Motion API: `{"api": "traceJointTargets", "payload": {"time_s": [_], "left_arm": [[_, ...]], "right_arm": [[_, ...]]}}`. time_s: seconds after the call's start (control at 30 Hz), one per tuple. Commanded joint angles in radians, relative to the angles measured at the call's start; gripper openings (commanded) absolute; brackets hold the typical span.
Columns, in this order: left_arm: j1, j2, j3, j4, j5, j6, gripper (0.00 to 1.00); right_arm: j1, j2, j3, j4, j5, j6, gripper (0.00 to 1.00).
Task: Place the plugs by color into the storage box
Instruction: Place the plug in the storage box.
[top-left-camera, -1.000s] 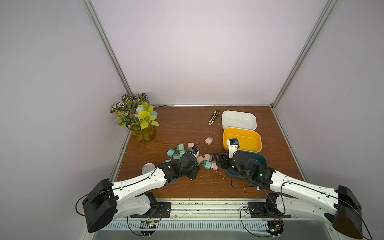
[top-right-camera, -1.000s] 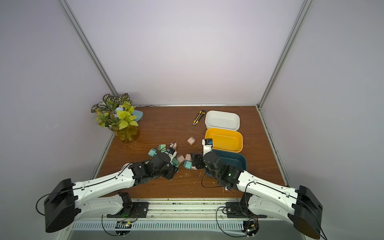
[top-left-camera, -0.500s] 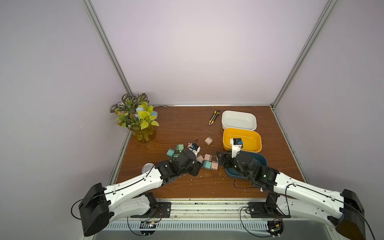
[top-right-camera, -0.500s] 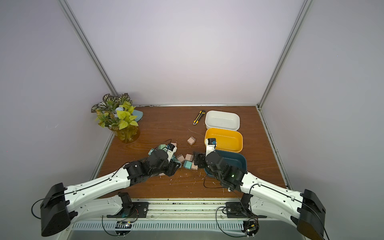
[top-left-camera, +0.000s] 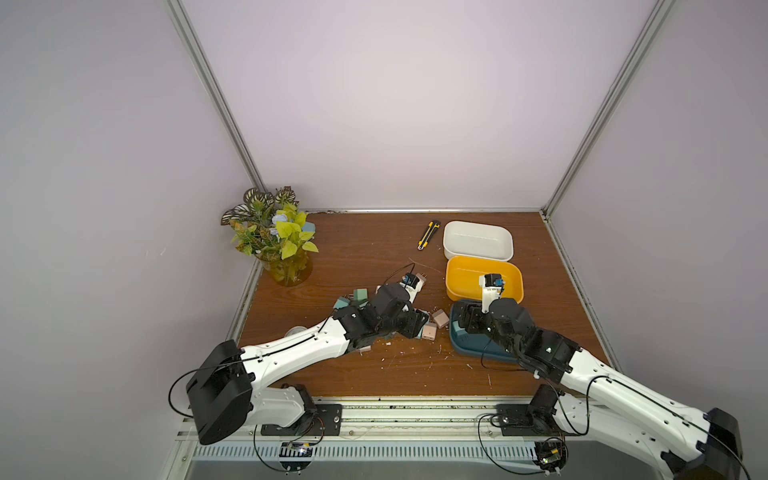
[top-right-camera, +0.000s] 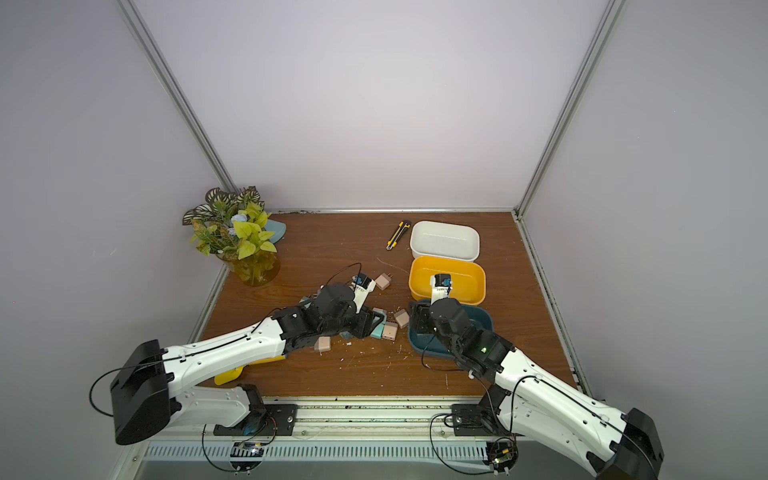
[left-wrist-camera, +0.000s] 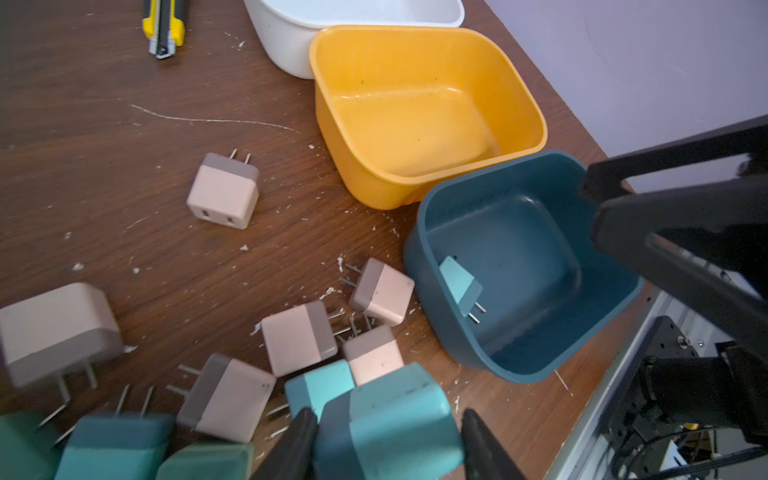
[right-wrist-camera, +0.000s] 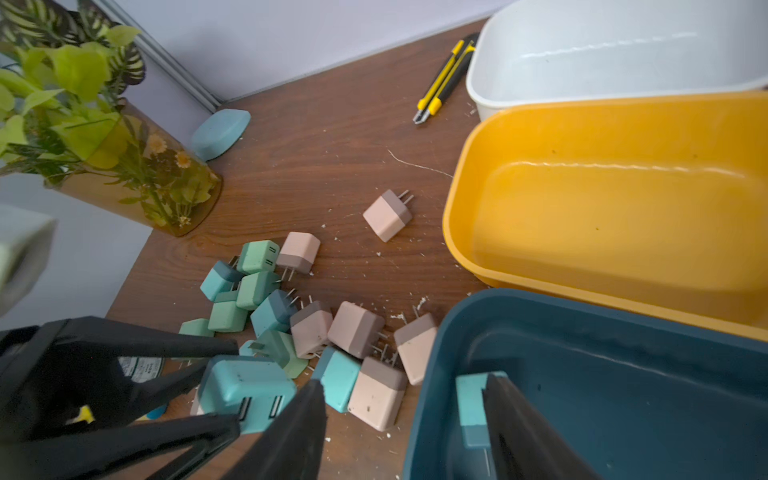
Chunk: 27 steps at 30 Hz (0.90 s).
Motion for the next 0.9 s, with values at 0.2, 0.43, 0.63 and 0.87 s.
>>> {"api": "traceJointTargets", "payload": {"time_s": [0.2,0.43,0.63,0.87], "left_arm": [[-0.068,0.198,0.199,0.089,0.078,0.041,0.46],[-0.137,0.380,0.340,0.107,0.108,0.057,0.47],[-0.167,0.545,0.494,0.044,0.151,0.094,0.48],[-0.175,0.605,0.563,0.039,0.152,0.095,0.54]], "right_arm": [[-0.100,-0.072,0.077,-0.308,-0.153,0.046,0.66],[-0.150,-0.134,0.171,-0.495,-0.091,0.059,0.67],[-0.155,-0.204,0.193,-0.575,0.016,0.065,0.67],[-0.155,-0.267,0.180,-0.593,0.056,0.071,0.67]]}}
